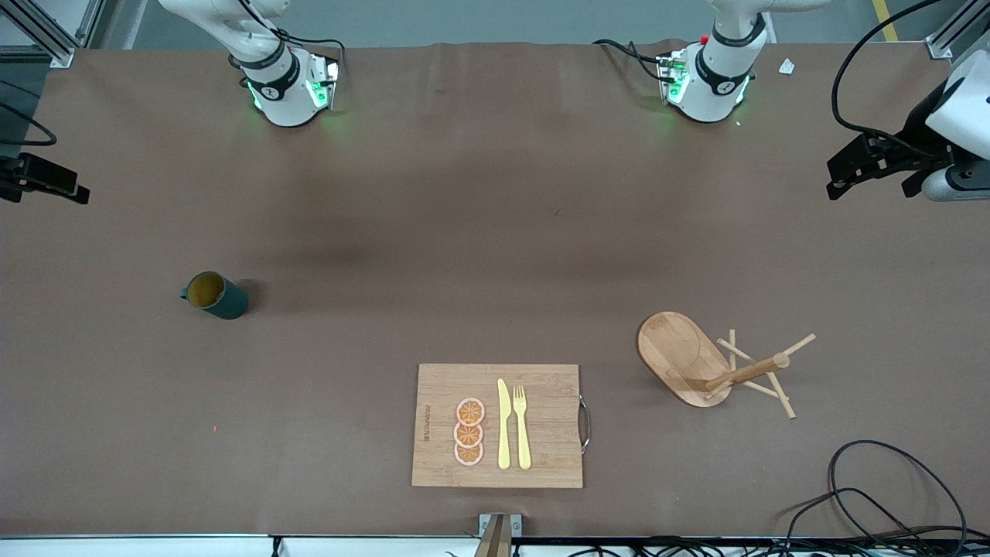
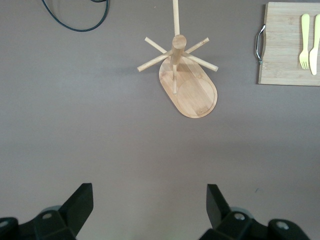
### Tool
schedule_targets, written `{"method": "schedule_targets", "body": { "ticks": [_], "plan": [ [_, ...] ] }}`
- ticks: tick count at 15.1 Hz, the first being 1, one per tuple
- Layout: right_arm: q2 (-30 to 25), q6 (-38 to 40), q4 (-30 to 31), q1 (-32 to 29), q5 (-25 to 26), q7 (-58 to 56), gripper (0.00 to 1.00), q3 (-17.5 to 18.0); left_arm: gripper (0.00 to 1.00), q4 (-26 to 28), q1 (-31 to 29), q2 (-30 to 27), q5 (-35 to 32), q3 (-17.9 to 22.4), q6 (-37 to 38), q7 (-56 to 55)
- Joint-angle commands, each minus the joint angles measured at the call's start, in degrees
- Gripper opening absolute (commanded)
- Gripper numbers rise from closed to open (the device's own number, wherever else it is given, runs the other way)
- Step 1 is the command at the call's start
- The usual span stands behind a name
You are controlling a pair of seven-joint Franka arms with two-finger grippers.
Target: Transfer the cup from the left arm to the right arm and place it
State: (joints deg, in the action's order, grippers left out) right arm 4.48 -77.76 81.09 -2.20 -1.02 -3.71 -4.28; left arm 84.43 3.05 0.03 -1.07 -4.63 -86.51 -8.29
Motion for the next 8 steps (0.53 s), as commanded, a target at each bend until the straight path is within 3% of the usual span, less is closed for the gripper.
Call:
{"method": "schedule_targets", "body": {
  "ticks": [1, 8],
  "plan": [
    [-3.42, -0.99, 3.19, 1.41, 2.07, 0.81, 1.0, -0.03, 1.0, 1.79, -0.32, -1.61, 0.81, 0.06, -0.67, 0.91],
    [-5.97, -1.08, 3.37, 1.06, 1.72, 0.9, 1.0, -0.2, 1.0, 0.57, -0.23, -1.88, 0.37, 0.41, -0.32, 1.17]
  ]
}}
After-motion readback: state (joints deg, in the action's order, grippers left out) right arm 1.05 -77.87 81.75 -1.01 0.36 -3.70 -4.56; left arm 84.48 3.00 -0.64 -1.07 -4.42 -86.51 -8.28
